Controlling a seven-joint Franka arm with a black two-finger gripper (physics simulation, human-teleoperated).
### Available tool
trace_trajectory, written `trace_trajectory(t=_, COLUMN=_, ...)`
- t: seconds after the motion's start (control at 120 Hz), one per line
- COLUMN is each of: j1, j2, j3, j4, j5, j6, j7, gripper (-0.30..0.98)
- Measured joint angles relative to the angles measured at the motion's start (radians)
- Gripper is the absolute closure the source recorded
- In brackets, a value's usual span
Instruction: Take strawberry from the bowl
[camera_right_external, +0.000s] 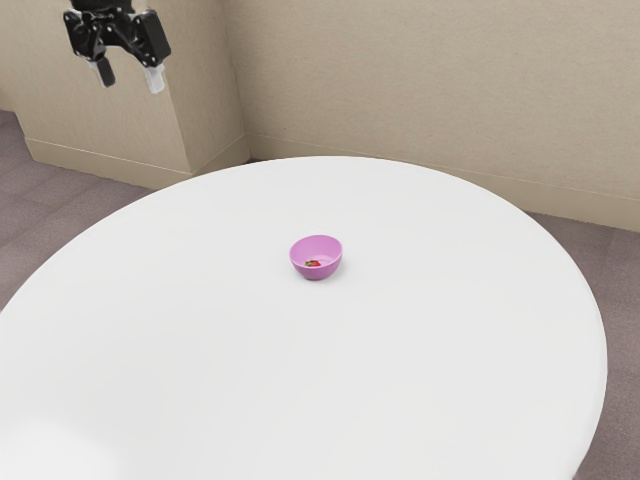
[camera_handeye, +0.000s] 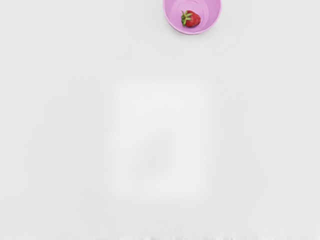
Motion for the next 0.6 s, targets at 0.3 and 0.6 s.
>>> trace_trajectory(t=0.3, j1=0.018, j2=-0.114, j3=-0.011, j4=-0.427, j5=0.002, j6=0.139, j7=-0.028, gripper=0.0)
trace_trajectory(t=0.6, j1=-0.011, j2=0.072, j3=-0.058, j4=-0.743, j5=-0.004, j6=0.598, j7=-0.078, gripper=0.0)
